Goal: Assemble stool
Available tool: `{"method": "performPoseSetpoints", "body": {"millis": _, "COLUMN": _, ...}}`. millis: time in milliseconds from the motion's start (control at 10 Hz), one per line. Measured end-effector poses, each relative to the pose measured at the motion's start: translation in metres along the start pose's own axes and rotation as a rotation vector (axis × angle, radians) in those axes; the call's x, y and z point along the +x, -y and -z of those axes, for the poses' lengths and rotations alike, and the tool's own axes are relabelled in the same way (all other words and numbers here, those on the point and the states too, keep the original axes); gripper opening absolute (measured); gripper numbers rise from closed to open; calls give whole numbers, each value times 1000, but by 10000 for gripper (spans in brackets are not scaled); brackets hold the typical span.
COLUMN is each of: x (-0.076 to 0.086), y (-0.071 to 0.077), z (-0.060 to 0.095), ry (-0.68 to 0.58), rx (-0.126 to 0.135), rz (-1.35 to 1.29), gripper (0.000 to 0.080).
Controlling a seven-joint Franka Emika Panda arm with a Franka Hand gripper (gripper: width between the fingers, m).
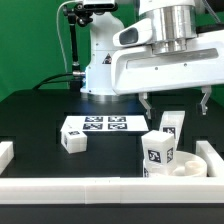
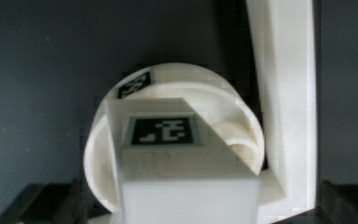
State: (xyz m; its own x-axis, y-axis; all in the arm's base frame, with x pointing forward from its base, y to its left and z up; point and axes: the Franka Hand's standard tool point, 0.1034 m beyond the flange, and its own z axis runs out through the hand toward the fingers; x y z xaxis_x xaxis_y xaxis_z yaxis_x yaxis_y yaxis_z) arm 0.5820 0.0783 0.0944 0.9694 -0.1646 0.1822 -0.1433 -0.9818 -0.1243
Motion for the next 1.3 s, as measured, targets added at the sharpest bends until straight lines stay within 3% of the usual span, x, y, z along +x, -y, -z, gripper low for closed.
{"method": "performPoseSetpoints", "body": {"millis": 1000, "x": 0, "y": -14, "z": -5, "ry": 36, "rx": -53, "rz": 785, "gripper": 649}}
{"method": "performPoseSetpoints", "body": {"millis": 1300, "x": 2, "y": -12, "z": -5, "ry": 59, "rx": -80, "rz": 1058, "gripper": 649}}
